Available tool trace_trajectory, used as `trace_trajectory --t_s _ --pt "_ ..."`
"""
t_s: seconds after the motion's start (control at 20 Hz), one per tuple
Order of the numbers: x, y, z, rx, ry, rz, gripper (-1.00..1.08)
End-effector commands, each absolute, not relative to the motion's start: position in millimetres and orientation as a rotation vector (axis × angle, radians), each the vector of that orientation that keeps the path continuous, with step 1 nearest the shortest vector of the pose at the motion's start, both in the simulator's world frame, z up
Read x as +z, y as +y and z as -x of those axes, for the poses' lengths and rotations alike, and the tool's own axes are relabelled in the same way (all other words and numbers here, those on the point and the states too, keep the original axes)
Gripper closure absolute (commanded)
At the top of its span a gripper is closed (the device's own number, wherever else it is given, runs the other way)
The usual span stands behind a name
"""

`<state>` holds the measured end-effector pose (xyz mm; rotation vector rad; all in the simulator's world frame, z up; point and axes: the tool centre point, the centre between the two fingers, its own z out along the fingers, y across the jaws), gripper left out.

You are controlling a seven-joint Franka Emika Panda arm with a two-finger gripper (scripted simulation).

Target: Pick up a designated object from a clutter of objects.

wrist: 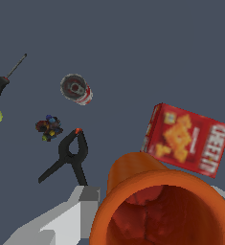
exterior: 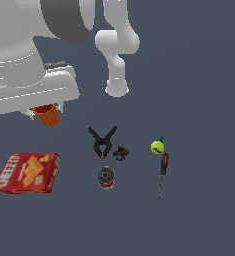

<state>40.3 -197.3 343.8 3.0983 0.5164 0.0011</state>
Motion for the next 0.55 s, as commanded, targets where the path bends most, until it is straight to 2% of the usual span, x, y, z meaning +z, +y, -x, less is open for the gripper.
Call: trace_trajectory --t_s 0.0,0.5 --pt "357 -200 -43 0.0 0.517 -3.098 1.08" --pt "377 -204 -47 0.0 0.517 -3.098 1.08"
